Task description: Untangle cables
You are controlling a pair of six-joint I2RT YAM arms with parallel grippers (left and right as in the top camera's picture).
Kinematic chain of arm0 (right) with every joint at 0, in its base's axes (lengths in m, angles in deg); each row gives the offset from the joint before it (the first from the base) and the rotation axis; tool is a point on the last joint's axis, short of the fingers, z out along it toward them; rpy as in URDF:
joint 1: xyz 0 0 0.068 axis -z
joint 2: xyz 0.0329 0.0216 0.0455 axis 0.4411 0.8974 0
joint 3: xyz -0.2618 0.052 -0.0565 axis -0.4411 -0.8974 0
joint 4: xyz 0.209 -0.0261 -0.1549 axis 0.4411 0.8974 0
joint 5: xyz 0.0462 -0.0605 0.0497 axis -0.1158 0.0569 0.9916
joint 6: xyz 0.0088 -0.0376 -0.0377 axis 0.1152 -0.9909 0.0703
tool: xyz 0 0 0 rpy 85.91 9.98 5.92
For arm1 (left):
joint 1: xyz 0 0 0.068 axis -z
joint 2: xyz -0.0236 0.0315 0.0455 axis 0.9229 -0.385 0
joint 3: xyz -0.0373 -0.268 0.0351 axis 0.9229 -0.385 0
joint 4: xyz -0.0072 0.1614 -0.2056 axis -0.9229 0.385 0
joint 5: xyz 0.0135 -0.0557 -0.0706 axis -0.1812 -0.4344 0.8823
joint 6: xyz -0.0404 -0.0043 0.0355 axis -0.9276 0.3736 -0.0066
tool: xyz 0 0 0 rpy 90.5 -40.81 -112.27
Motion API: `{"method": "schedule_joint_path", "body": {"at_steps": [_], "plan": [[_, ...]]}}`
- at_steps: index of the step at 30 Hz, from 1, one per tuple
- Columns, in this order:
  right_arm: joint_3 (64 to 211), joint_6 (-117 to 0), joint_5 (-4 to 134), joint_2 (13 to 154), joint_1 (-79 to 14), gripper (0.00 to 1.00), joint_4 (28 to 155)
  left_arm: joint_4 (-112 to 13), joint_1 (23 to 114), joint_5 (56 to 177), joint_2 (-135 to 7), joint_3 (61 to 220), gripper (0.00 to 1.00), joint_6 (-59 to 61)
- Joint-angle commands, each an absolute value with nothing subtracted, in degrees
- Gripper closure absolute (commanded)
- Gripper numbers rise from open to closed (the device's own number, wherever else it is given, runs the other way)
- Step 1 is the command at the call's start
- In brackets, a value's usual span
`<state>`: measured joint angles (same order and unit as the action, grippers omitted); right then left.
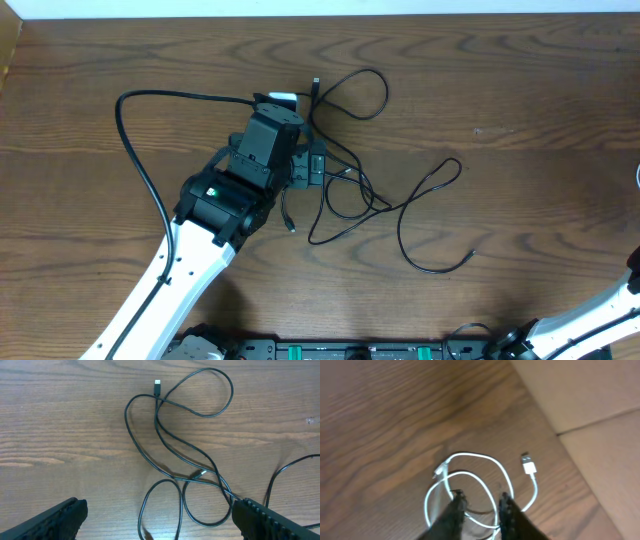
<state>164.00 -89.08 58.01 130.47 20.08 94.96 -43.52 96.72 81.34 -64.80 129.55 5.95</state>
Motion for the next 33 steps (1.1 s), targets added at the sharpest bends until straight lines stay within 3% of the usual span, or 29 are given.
{"method": "schedule_joint_path", "body": {"at_steps": [1,7,13,23,33], "plan": [[164.40,-88.60,64.00,130.43,20.24,0.68,95.57,-43.49,96.78,80.80,-65.13,130.24,0.03,6.28],[164.40,-88.56,71.26,129.03,20.24,0.26,98.07,-43.49,96.78,80.80,-65.13,130.24,0.03,6.28],[164.40,-88.56,78.08,124.29,20.22,0.01,100.25,-43.49,96.78,80.80,-65.13,130.24,0.03,6.28],[164.40,-86.39,89.49,111.90,16.37,0.01,106.52,-43.49,96.81,80.80,-65.15,130.24,0.03,6.28],[164.40,-79.94,97.92,107.41,4.70,0.01,122.83,-43.49,96.81,80.80,-65.13,130.24,0.03,6.25]]}}
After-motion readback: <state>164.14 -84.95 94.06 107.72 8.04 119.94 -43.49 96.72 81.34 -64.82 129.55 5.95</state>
